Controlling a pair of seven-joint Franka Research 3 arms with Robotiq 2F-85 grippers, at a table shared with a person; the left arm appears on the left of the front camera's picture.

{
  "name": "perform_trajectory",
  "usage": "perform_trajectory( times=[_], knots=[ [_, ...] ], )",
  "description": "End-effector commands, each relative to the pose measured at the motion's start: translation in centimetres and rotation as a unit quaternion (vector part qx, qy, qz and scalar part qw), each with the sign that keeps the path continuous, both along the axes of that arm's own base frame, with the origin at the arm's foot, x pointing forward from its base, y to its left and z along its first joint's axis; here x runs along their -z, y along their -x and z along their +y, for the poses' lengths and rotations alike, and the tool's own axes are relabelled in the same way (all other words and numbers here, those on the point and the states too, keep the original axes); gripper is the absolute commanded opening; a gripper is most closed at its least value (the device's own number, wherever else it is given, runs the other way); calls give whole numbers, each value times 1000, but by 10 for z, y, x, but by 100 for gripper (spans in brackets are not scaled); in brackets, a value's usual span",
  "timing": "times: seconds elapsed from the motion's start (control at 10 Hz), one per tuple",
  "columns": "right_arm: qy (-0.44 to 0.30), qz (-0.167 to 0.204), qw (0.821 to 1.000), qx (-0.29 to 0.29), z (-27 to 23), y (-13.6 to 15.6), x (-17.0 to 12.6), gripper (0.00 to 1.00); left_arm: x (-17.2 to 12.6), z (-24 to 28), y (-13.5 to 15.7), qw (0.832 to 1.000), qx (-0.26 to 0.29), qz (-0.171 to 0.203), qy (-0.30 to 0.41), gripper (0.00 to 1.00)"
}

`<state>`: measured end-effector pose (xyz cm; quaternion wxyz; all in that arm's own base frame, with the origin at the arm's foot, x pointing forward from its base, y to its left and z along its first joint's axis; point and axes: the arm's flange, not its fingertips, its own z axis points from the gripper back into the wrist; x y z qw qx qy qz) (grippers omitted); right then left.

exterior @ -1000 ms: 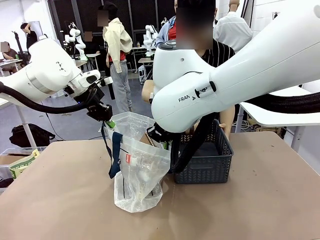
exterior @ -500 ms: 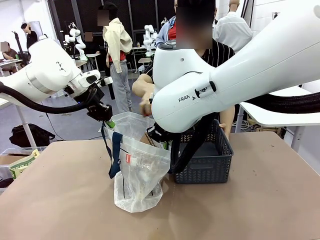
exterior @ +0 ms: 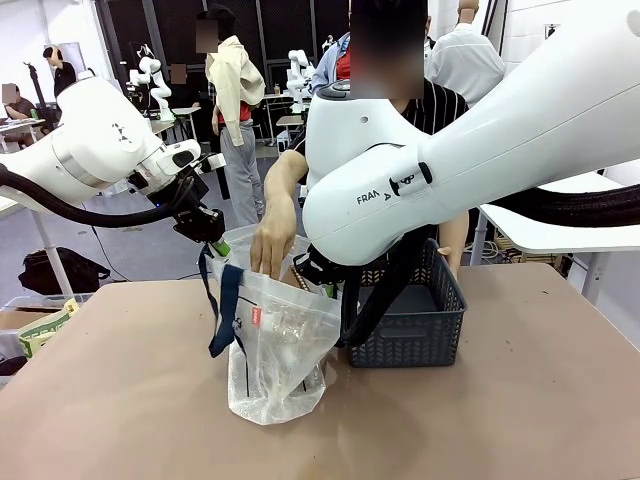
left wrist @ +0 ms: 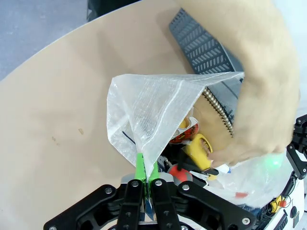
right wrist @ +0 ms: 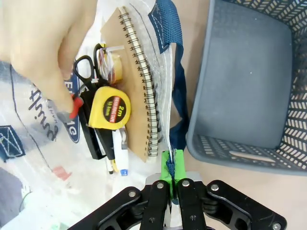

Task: Transfer purchased items from the store into the shopping bag.
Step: Move the Reusable shopping bag to the right side of the table.

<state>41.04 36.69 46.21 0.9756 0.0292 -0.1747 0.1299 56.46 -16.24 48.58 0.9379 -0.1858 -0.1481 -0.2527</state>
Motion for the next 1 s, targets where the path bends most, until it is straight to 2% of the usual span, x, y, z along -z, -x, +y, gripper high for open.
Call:
perform_trajectory(
  times=[0.0,0.3,0.4,0.7,0.8,0.9],
  knots=[
    [0,-5,1000,1,-2,2,1,0,0,2,-1,1000,0,-2,-1,0],
    [0,-5,1000,1,-2,2,1,0,0,0,0,1000,0,0,0,0],
    [0,0,1000,0,0,0,0,0,1,-1,-4,1000,23,4,13,0],
    [31,-33,998,-44,30,2,-11,0,2,-1,-9,995,76,17,68,0],
    [37,-39,997,-57,37,1,-13,0,2,0,-11,994,78,19,73,0],
    [57,-49,994,-84,49,0,-14,0,2,2,-16,991,82,38,100,0]
  ],
)
